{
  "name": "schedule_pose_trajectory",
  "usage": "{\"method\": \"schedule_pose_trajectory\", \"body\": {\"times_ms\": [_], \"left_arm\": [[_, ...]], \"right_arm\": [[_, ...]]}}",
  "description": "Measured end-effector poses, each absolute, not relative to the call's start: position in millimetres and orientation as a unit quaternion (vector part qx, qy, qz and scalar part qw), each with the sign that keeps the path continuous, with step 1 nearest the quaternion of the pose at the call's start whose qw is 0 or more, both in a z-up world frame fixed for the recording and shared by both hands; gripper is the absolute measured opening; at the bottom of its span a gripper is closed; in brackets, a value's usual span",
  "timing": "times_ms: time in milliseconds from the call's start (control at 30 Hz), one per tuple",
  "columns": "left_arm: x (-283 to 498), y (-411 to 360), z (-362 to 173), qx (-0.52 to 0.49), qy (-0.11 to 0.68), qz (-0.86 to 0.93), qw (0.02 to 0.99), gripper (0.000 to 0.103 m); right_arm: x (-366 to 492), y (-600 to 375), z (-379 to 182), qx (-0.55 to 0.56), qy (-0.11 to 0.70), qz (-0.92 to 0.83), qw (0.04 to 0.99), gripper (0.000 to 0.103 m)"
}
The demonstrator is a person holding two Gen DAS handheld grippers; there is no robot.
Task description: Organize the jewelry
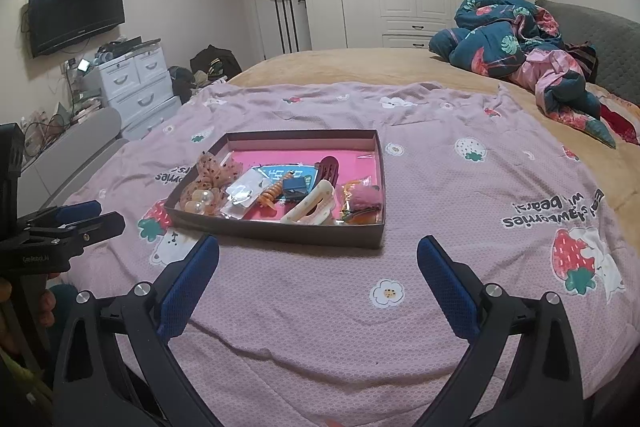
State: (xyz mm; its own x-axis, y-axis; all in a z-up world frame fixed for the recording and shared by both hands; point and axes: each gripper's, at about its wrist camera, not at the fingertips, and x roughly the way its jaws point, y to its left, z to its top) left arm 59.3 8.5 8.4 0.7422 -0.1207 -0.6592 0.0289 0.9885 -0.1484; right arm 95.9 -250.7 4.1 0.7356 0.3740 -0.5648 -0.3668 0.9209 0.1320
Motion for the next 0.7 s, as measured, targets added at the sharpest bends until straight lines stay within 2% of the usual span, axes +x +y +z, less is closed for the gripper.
{"method": "schedule_pose_trajectory", "body": {"times_ms": [700], "left_arm": [[58.6, 8.2, 8.0, -0.062, 0.359, -0.038, 0.930, 0.094]], "right_arm": [[96.0, -250.1, 5.5, 0.006, 0.302, 0.198, 0.933, 0.099]]}}
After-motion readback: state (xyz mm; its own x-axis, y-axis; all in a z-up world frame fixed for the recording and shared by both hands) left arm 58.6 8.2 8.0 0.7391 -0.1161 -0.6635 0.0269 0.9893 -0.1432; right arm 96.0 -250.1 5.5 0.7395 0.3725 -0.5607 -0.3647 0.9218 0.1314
